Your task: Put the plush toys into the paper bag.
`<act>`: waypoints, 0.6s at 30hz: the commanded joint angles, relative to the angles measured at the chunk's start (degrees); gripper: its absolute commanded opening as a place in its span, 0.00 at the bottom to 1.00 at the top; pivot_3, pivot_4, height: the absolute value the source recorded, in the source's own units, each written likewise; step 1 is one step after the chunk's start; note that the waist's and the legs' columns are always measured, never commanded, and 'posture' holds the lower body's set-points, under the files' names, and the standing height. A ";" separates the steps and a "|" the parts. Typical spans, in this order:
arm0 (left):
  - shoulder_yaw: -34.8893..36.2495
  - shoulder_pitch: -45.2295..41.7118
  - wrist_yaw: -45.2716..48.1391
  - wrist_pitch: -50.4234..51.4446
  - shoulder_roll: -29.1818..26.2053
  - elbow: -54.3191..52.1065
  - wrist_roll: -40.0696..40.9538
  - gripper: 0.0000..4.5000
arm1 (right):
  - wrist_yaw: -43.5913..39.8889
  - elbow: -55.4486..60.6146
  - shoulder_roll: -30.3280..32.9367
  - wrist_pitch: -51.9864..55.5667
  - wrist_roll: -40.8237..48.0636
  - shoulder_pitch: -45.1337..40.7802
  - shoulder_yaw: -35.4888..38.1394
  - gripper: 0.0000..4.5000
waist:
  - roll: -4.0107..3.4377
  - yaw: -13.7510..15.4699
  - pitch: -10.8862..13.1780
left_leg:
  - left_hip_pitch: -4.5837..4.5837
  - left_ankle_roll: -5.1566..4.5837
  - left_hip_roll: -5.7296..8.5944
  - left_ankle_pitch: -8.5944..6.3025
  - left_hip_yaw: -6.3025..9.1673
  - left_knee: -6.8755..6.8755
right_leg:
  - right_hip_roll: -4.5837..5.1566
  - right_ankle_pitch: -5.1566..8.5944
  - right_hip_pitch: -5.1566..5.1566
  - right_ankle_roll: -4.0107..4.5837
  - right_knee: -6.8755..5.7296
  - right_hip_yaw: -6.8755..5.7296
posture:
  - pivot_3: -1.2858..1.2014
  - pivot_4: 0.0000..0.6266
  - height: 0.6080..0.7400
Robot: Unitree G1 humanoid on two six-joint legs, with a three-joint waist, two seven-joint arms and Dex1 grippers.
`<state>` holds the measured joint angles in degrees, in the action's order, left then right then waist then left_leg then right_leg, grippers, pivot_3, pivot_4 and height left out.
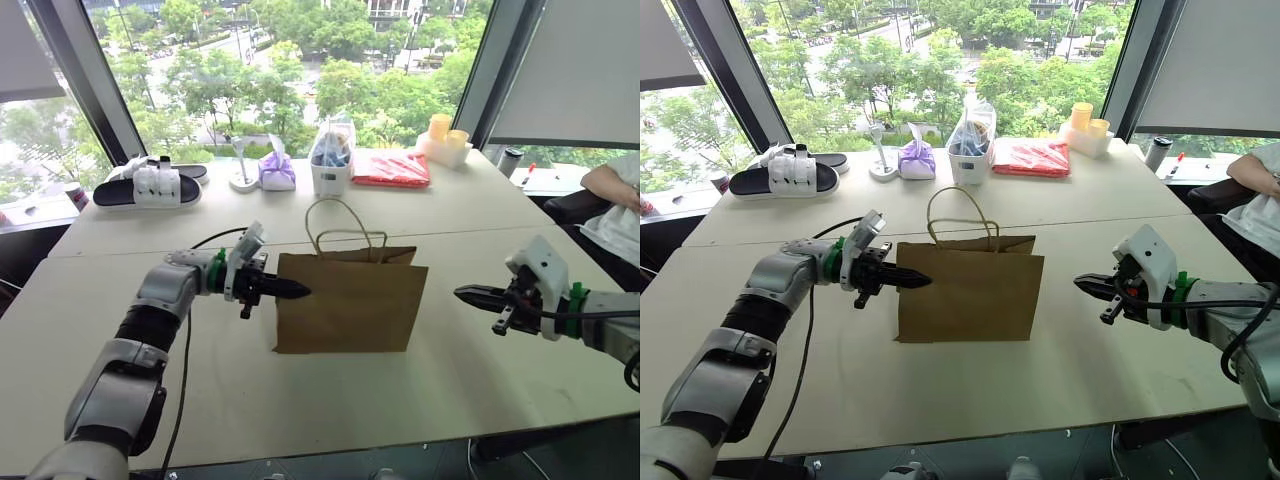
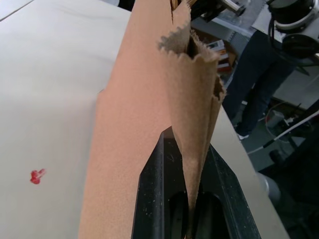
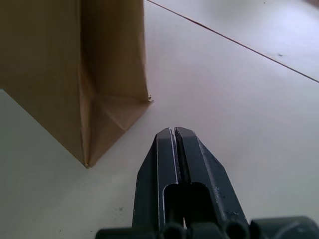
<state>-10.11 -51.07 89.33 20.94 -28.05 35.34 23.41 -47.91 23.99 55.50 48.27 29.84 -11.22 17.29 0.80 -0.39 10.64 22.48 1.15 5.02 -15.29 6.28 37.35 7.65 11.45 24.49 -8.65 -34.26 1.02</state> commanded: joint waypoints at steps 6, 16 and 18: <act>-0.41 -0.74 2.77 -2.79 -2.19 2.78 -4.93 0.20 | 0.19 1.16 1.54 0.08 0.73 -1.56 0.56 0.00 | 0.00 -0.16 0.00 | -0.01 -0.03 0.00 -0.02 0.00 -0.02 | -0.01 0.00 0.01 -0.01 -0.01 0.00 | 0.52 0.24 1.00; 4.00 4.75 2.68 2.95 -10.12 -6.46 -3.09 0.98 | -3.17 -0.26 4.57 -0.11 1.56 -3.84 0.19 0.00 | 0.00 -0.60 0.00 | -0.01 -0.04 -0.01 -0.02 0.03 -0.02 | 0.00 0.01 0.04 -0.02 -0.05 0.01 | 0.52 0.24 1.00; 6.20 7.04 0.94 4.88 -12.15 -9.88 -1.93 0.98 | -3.73 0.18 5.17 0.05 2.08 -3.68 0.52 0.00 | -0.01 -0.76 0.00 | -0.03 -0.06 -0.08 -0.04 0.06 -0.11 | -0.02 0.01 0.18 -0.02 -0.10 0.03 | 0.52 0.24 1.00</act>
<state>-7.11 -44.44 91.43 24.20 -38.73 29.37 19.62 -50.84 23.09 59.85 48.53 30.74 -14.21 16.27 0.79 -1.15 10.64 22.45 1.09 4.92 -15.33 6.35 37.23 7.63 11.46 24.68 -8.67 -34.37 1.04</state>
